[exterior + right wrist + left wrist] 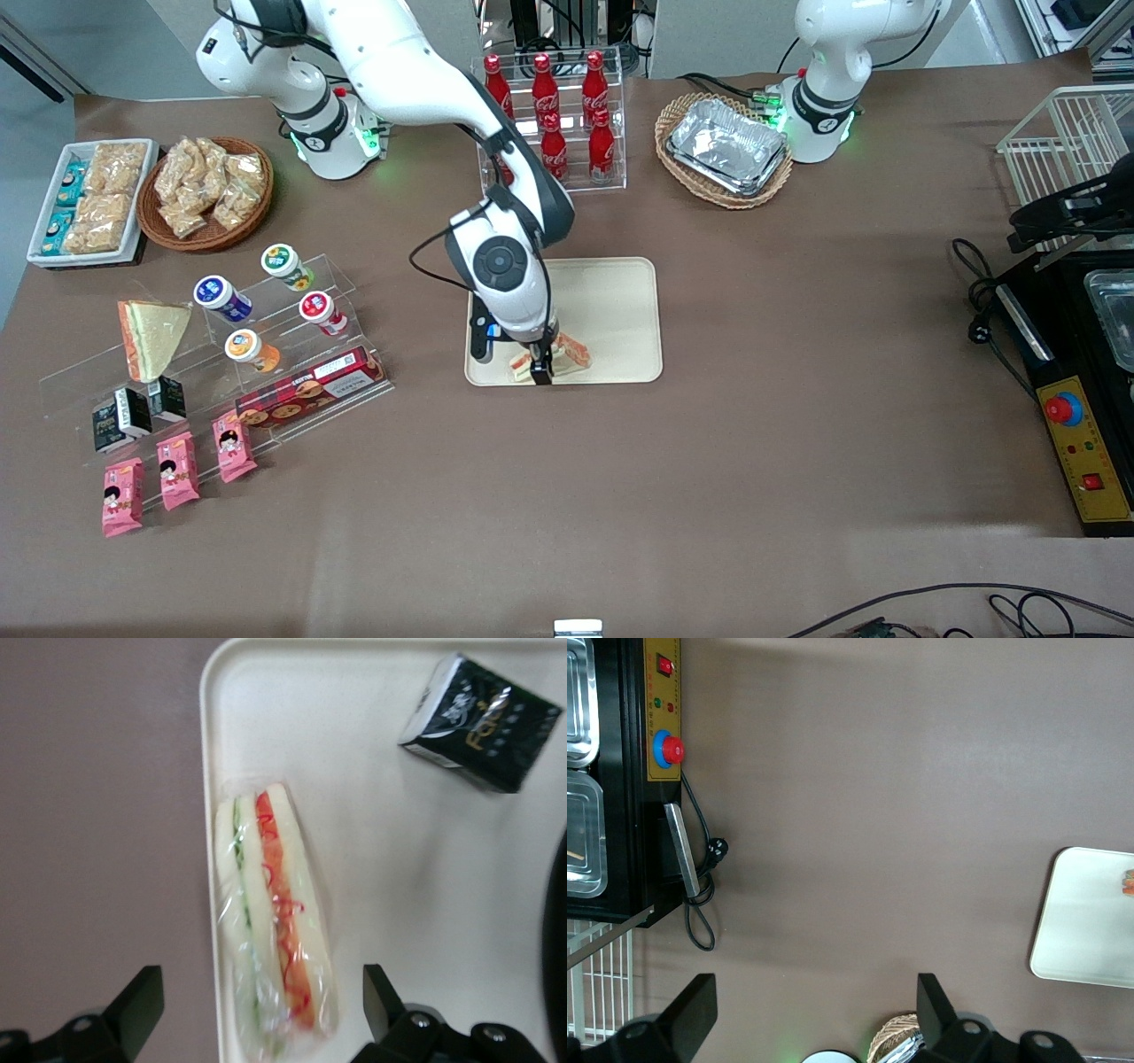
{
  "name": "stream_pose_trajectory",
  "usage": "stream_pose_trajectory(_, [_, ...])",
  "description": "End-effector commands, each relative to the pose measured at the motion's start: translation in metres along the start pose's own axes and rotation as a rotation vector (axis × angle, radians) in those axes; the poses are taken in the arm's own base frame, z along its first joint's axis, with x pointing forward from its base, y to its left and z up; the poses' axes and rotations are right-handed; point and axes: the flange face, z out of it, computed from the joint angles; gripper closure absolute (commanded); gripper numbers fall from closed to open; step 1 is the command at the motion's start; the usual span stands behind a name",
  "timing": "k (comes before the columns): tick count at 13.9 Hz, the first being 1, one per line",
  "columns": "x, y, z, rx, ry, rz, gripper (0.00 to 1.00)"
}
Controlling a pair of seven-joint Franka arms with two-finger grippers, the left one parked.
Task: Place sandwich on tray
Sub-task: 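Open the right gripper to release the sandwich on the tray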
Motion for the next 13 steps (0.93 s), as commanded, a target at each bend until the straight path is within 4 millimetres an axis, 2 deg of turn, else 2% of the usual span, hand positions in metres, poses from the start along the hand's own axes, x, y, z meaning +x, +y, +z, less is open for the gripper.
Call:
stream_pose_trajectory(1, [0.004,-0.002,-0.073,-0.062,-0.074,-0.023,0.0])
stream_pose_trajectory(4, [0.011,-0.009,-0.125,-0.089,-0.091,-0.079,0.0])
stream_pose_trajectory(7, [0.034,-0.016,-0.193,-0.089,-0.147,-0.198,0.0])
stream_pose_trajectory(11, [0.06,0.001,-0.28,-0.035,-0.146,-0.476,0.0])
stream_pose_trajectory(13, [0.075,0.011,-0.309,-0.023,-0.089,-0.672,0.0])
